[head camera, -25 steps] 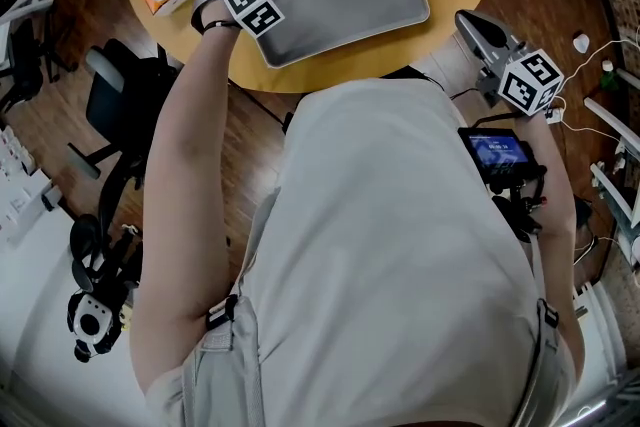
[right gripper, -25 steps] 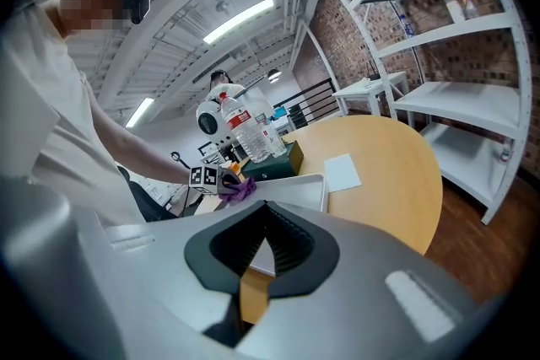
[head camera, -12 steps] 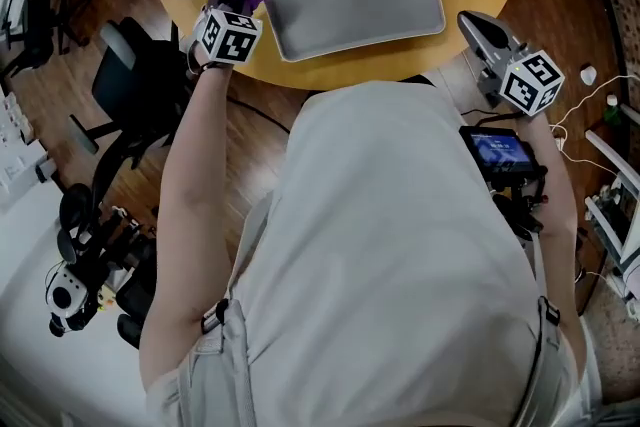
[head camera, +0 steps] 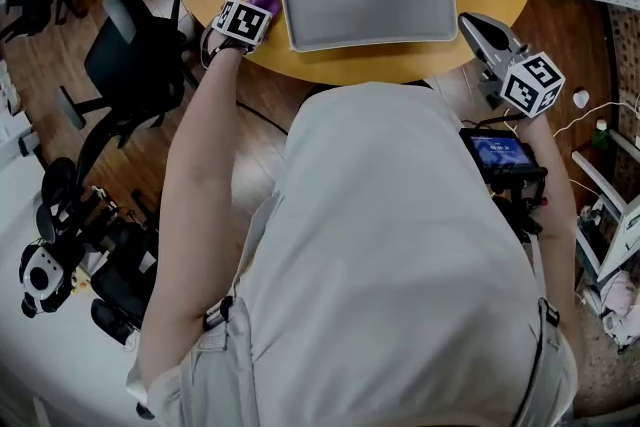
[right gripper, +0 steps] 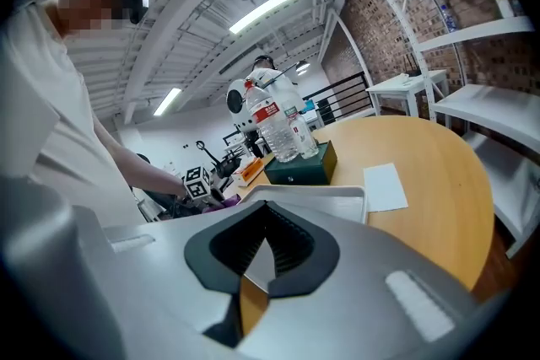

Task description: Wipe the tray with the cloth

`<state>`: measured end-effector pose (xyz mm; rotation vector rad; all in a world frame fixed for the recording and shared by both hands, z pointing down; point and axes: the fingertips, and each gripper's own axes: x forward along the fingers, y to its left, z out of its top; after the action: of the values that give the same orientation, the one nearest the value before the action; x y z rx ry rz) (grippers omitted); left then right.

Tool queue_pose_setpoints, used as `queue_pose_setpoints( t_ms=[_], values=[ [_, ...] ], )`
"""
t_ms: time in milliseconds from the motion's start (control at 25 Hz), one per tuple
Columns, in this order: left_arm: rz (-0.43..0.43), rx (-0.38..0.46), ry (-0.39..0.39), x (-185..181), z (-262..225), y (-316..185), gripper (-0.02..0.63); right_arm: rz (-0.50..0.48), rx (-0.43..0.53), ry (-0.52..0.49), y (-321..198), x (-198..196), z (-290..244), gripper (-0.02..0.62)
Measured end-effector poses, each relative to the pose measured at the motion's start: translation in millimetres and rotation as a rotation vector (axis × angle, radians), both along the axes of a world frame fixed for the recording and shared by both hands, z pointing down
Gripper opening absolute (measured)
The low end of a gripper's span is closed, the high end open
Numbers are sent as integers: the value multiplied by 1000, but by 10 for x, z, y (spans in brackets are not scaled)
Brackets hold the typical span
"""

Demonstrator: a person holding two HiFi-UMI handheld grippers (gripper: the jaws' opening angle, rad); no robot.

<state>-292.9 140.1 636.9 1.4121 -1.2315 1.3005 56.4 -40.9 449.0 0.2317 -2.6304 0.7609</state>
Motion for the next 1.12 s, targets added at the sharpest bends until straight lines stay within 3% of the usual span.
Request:
queue_pose_setpoints(
  t_ms=[80, 280, 400, 480, 680, 800, 920, 1040, 1120],
  values=[
    [22, -18, -8, 11, 107, 16, 57, 0, 3, 6, 11, 5, 6, 3],
    [56, 55, -15, 46, 87, 7, 66, 11, 4, 8, 57, 39, -9, 3],
    [54, 104, -10, 33, -16, -19, 193, 0, 5, -2, 30, -13, -10, 3],
    [43, 162, -17, 36, -211, -60, 232, -8, 11, -10, 21, -48, -31, 3],
    [78, 455, 5, 319, -1056, -306, 238, -54, 43, -25, -13, -198, -130, 3],
    [89, 683, 101, 644, -1658, -532, 170, -81, 69, -36, -66, -308, -202, 3],
    [37, 892, 224, 914, -2207, -684, 95, -99, 98, -50, -88, -396, -321, 3],
    [-15, 1018, 297, 1074, -2502, -753, 3, -125, 129, -73, -113, -493, -449, 3],
    [-25, 1037, 330, 1178, -2505, -759, 1, -151, 149, -88, -113, -548, -508, 3]
  ],
)
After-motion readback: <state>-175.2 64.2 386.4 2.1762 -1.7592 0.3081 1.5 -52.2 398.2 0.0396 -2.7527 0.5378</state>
